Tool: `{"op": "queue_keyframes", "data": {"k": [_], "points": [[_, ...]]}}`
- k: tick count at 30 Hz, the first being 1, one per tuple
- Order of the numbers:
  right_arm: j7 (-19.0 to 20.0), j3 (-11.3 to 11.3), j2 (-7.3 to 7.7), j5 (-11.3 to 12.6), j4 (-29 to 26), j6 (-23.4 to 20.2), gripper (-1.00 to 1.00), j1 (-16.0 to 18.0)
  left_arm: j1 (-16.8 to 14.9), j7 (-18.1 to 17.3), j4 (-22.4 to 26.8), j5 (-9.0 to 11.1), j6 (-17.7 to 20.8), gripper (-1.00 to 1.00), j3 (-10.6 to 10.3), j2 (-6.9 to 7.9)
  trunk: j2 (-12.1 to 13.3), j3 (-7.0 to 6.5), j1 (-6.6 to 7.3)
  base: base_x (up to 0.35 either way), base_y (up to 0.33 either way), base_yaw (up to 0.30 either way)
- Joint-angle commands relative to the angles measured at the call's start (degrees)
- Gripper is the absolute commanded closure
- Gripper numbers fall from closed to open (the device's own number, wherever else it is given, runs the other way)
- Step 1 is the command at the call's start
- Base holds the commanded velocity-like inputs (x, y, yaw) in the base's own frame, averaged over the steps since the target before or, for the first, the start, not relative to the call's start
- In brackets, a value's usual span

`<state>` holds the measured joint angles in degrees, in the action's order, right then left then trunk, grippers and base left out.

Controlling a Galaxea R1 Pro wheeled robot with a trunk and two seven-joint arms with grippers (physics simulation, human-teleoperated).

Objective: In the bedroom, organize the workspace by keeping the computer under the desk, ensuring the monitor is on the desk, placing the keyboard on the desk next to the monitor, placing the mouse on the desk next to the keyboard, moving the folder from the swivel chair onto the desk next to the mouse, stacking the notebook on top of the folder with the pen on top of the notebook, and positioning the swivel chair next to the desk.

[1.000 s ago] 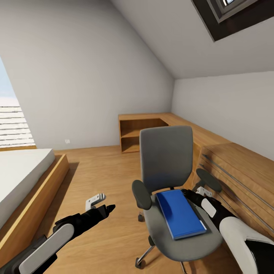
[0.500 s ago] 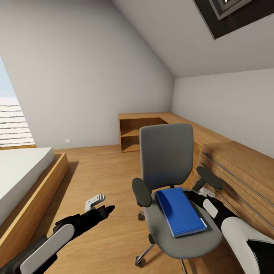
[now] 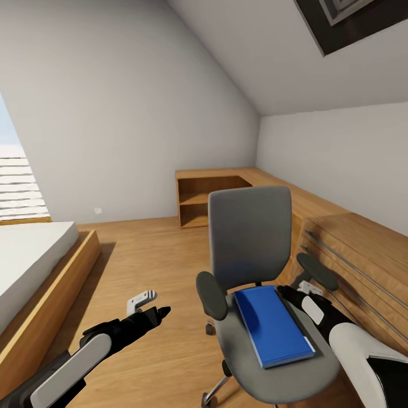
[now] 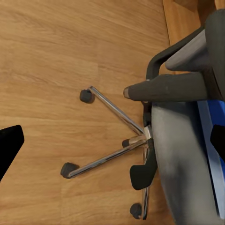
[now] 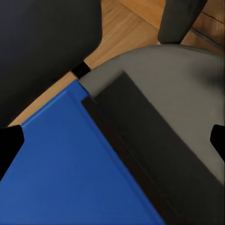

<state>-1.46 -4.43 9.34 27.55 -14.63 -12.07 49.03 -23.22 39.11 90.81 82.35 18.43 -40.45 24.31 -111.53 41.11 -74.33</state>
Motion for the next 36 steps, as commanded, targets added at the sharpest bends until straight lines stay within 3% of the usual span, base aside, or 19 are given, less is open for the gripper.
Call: {"op": "queue_keyframes", "data": {"k": [1, 6, 16, 32, 36], "points": [[-0.62, -0.29, -0.02, 0.18, -0.14, -0.38, -1.00, 0.01, -0.07, 0.36, 0.07, 0.25, 0.02, -1.00, -0.08, 0.04, -0.03, 0.06, 0.00, 0.011, 0.000, 0.000], [-1.33, -0.24, -0.18, -0.66, -0.14, -0.41, -1.00, 0.00, -0.07, 0.41, 0.07, 0.20, 0.02, -1.00, -0.03, 0.04, -0.03, 0.06, 0.00, 0.004, 0.000, 0.000], [-1.61, -0.25, -1.41, -3.50, -0.14, -0.47, -1.00, 0.00, -0.07, 0.49, 0.07, 0.18, 0.02, -1.00, 0.02, 0.04, -4.04, 1.85, -2.19, 0.000, 0.000, 0.000], [-1.61, -0.30, -1.53, -3.81, -0.14, -0.41, -1.00, 0.01, -0.07, 0.53, 0.07, 0.11, 0.02, -1.00, 0.02, -0.05, -10.46, 4.73, -5.71, 0.000, 0.000, 0.000], [-1.61, -0.25, -1.52, -3.82, -0.14, -0.41, -1.00, 0.01, -0.07, 0.53, 0.07, 0.17, 0.02, -1.00, 0.08, -0.05, -10.46, 4.73, -5.71, 0.000, 0.000, 0.000]]}}
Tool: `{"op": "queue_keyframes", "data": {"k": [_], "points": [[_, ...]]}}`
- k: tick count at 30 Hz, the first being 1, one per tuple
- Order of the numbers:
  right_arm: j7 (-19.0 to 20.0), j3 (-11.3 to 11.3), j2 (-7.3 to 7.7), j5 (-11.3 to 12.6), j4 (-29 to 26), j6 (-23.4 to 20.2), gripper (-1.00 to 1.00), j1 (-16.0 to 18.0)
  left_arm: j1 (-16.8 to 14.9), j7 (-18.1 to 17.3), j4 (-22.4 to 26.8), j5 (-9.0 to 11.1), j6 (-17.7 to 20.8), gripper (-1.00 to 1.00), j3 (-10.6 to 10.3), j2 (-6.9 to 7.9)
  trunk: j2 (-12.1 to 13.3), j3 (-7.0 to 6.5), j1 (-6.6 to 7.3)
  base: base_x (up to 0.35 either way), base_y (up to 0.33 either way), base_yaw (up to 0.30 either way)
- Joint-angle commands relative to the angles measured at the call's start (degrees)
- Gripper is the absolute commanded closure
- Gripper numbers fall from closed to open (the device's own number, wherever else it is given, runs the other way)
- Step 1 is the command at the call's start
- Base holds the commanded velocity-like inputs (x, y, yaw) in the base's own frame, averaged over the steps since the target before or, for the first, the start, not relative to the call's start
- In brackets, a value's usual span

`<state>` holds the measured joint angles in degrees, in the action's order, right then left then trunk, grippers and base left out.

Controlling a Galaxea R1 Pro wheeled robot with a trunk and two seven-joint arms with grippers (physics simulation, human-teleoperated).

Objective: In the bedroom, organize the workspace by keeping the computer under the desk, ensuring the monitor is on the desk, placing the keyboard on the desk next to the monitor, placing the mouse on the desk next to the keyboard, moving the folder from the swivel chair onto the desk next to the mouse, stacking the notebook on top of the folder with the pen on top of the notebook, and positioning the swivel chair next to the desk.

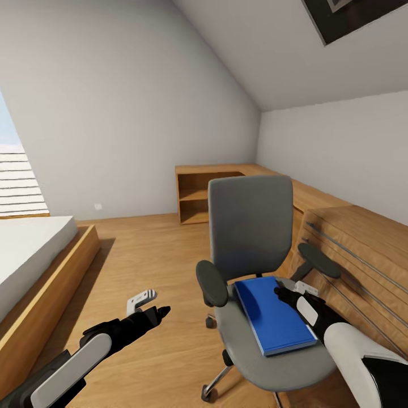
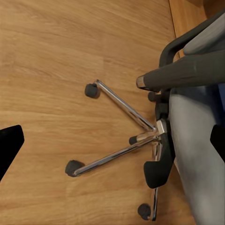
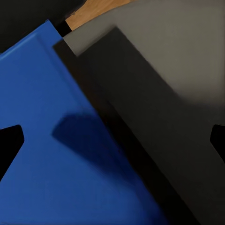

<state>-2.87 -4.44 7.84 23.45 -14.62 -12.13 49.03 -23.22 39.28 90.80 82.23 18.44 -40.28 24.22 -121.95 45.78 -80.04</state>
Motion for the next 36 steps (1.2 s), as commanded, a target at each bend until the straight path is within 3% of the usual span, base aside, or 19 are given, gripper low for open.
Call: {"op": "queue_keyframes", "data": {"k": [1, 14, 23, 27, 36], "points": [[-0.20, -0.23, -0.02, 0.25, -0.14, -0.35, -1.00, 0.00, -0.07, 0.36, 0.07, 0.29, 0.02, -1.00, -0.07, 0.04, -0.03, 0.06, 0.01, 0.000, 0.000, 0.000], [-0.20, 0.14, -0.02, 0.19, -0.14, -0.35, -1.00, -0.01, -0.07, 0.35, 0.07, 0.38, 0.10, -1.00, -0.02, 0.05, -4.04, 1.86, -2.19, 0.000, 0.000, 0.000], [-0.20, 0.39, -0.02, 0.19, -0.14, -0.35, -1.00, 0.01, -0.07, 0.25, -0.17, 0.60, 0.11, -1.00, 0.03, 0.14, -4.04, 1.86, -2.19, 0.000, 0.000, 0.000], [-0.20, 0.42, -0.02, 0.19, -0.14, -0.35, -1.00, 0.01, -0.07, -0.11, -2.44, 0.44, 0.00, -1.00, 0.03, 0.11, -4.04, 1.86, -2.19, -0.011, 0.000, 0.000], [-0.20, 0.46, -0.02, 0.13, -0.14, -0.35, -1.00, 0.00, -0.07, -0.25, -3.17, 0.39, -0.04, -1.00, 0.03, 0.04, -4.04, 1.86, -2.19, -0.198, 0.000, 0.000]]}}
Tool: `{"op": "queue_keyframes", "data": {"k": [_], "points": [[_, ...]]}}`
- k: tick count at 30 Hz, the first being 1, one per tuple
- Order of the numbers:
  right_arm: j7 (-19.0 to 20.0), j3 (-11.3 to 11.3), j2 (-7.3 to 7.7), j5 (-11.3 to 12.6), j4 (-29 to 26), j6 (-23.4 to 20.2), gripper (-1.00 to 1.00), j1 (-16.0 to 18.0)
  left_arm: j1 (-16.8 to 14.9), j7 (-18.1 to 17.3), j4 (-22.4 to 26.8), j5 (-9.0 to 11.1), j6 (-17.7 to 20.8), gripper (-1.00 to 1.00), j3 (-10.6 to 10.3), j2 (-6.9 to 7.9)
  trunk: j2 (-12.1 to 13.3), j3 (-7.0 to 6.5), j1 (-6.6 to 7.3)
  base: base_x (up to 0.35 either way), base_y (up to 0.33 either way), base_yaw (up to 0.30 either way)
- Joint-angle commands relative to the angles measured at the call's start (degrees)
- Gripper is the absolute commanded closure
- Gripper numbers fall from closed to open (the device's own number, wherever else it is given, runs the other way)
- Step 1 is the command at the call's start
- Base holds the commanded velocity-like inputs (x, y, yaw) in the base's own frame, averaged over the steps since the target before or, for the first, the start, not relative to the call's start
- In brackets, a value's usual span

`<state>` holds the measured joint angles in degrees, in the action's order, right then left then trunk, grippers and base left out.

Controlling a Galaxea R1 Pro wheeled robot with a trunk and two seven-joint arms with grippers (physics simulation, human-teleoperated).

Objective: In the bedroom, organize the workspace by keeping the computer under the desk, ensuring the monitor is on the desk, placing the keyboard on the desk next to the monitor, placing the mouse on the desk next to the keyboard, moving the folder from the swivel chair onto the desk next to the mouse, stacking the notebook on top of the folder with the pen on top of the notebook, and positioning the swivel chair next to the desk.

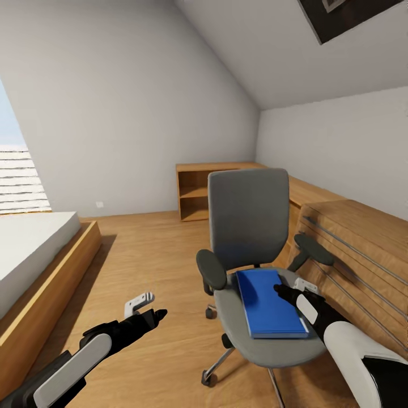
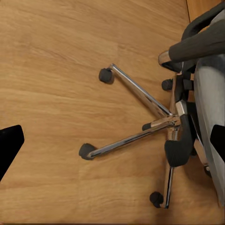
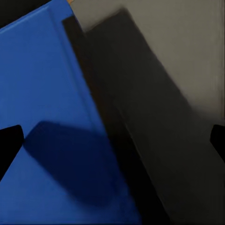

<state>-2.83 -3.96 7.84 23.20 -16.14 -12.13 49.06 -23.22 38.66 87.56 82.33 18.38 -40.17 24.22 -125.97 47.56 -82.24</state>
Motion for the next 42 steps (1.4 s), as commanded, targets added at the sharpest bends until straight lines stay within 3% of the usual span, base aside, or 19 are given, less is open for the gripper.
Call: {"op": "queue_keyframes", "data": {"k": [1, 16, 28, 42], "points": [[-0.25, -0.01, -0.02, 0.37, 1.37, -0.35, -1.00, -0.05, -0.07, 0.36, 0.08, 0.28, 0.01, -1.00, -0.08, 0.04, -0.02, 0.07, 0.01, -0.045, 0.000, 0.000], [-0.25, -0.08, -0.02, 0.37, 1.37, -0.35, -1.00, -0.03, -0.07, 0.36, 0.07, 0.34, -0.01, -1.00, -0.17, 0.01, -0.02, 0.07, 0.01, -0.089, 0.000, 0.000], [-0.25, -0.07, -0.02, 0.35, 1.37, -0.35, -1.00, -0.03, -0.07, 0.36, 0.04, 0.37, 0.00, -1.00, -0.17, -0.04, -0.02, 0.07, 0.01, -0.224, 0.000, 0.000], [-0.25, -0.08, -0.02, 0.35, 1.37, -0.35, -1.00, -0.03, -0.07, 0.40, -0.02, 0.46, -0.01, -1.00, -0.18, -0.05, -0.02, 0.07, 0.01, -0.029, 0.000, 0.000]]}}
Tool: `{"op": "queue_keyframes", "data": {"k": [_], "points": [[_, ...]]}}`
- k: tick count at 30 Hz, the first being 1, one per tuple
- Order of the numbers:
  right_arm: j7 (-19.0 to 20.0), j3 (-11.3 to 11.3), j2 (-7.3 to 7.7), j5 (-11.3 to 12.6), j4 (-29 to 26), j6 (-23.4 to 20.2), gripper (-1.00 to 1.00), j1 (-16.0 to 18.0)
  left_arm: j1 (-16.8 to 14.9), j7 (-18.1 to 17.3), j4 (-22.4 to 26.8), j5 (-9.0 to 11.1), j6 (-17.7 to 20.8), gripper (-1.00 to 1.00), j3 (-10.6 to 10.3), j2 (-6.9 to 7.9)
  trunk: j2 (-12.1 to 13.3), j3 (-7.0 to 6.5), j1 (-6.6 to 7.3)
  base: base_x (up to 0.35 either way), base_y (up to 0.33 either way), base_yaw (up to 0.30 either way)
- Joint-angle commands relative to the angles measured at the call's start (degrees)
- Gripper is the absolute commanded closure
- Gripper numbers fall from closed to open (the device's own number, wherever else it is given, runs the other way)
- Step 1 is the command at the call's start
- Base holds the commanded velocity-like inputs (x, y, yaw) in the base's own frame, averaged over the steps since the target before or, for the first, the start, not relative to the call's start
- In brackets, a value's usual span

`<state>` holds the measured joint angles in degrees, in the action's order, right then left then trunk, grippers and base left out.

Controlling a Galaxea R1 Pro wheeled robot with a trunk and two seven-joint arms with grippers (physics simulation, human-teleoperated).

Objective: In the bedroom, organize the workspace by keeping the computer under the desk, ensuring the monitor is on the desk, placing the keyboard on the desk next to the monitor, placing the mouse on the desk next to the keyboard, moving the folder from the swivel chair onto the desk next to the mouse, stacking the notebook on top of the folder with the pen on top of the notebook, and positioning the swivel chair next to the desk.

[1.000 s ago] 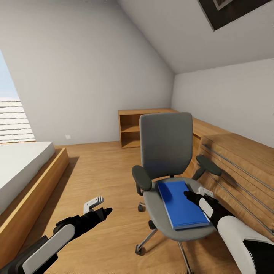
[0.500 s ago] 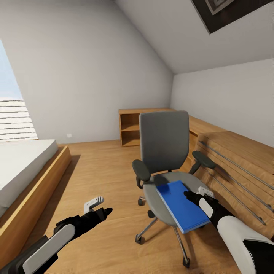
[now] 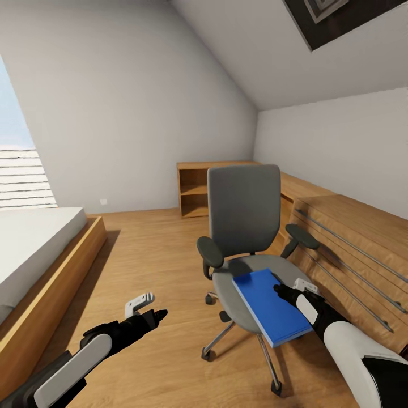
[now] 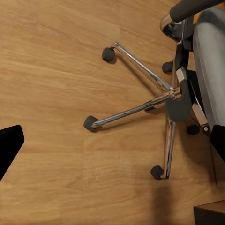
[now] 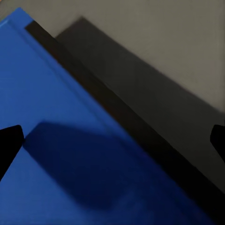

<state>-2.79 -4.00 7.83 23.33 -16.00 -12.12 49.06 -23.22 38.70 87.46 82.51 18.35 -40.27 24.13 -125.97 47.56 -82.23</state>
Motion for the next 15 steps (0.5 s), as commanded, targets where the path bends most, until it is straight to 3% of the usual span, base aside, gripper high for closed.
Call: {"op": "queue_keyframes", "data": {"k": [1, 10, 15], "points": [[-0.29, -0.05, -0.01, 0.23, 1.23, -0.36, -1.00, -0.03, -0.07, 0.37, 0.08, 0.28, 0.02, -1.00, -0.08, 0.04, -0.02, 0.07, 0.00, 0.000, 0.000, 0.000], [-0.21, -0.05, -0.01, 0.23, 1.23, -0.34, -1.00, -0.04, -0.07, 0.38, 0.09, 0.09, 0.02, -1.00, -0.18, 0.04, -0.02, 0.07, 0.00, 0.000, 0.000, 0.000], [-0.16, -0.11, 0.01, 0.23, 1.23, -0.27, -1.00, -0.04, -0.07, 0.40, 0.11, -0.03, 0.02, -1.00, -0.24, 0.04, 1.98, -0.83, 1.10, 0.000, 0.000, 0.000]]}}
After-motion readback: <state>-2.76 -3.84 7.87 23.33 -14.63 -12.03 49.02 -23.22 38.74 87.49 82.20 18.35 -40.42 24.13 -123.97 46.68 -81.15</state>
